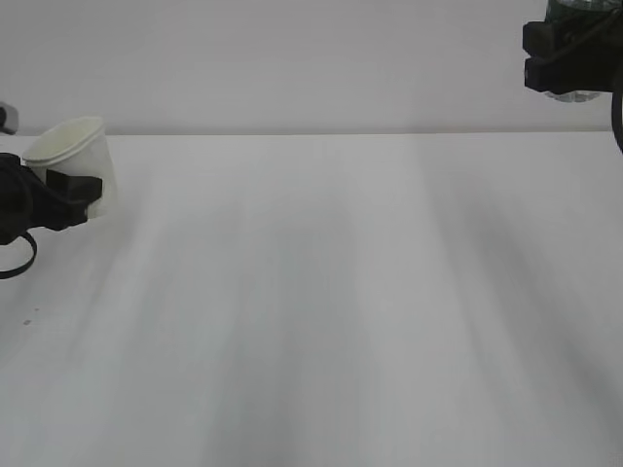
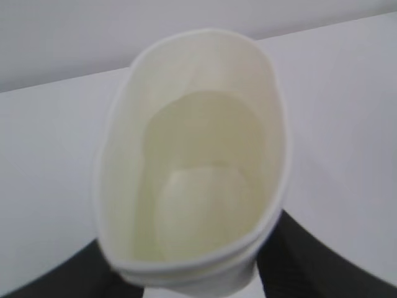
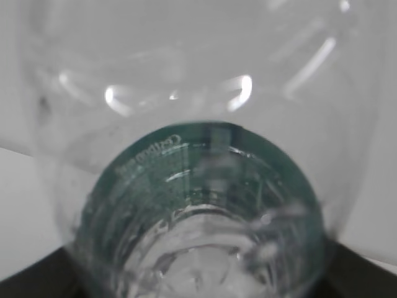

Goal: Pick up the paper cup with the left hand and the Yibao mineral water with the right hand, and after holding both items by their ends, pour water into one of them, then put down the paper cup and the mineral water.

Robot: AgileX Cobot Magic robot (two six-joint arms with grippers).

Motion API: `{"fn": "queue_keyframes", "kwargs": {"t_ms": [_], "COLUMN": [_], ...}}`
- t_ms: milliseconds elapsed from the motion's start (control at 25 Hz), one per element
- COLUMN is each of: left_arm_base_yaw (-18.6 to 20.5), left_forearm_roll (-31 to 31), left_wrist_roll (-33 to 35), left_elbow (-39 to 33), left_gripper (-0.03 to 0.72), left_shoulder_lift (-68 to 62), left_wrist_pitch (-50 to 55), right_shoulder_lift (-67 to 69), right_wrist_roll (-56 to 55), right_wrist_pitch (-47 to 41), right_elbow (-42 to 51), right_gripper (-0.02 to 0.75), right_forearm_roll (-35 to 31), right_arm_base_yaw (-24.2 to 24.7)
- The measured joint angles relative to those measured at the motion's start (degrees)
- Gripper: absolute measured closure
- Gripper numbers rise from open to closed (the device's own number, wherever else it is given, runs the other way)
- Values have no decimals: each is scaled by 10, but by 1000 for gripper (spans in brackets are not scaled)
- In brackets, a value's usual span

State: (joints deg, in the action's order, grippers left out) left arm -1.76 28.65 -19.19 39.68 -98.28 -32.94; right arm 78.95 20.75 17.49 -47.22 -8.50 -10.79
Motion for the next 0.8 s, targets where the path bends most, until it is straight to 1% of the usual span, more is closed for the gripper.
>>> {"fn": "queue_keyframes", "kwargs": {"t_ms": [160,360,520,800], "left_arm_base_yaw": [0,3,3,3], "left_forearm_roll": [-7,-43,-54,-96], "left_wrist_roll": [22,69,93,134], "left_elbow": [0,0,0,0], "left_gripper": [326,326,326,326], "left_shoulder_lift": [-14,-28,-46,-71], "left_wrist_pitch": [-18,-28,-49,-72], "right_shoulder_lift": [0,0,0,0], "right_wrist_roll": [0,1,1,1], "right_wrist_pitch": [0,0,0,-1], "right_elbow": [0,0,0,0], "right_gripper": [286,286,286,286], "right_forearm_roll": [0,0,0,0], "right_arm_base_yaw": [0,0,0,0]}}
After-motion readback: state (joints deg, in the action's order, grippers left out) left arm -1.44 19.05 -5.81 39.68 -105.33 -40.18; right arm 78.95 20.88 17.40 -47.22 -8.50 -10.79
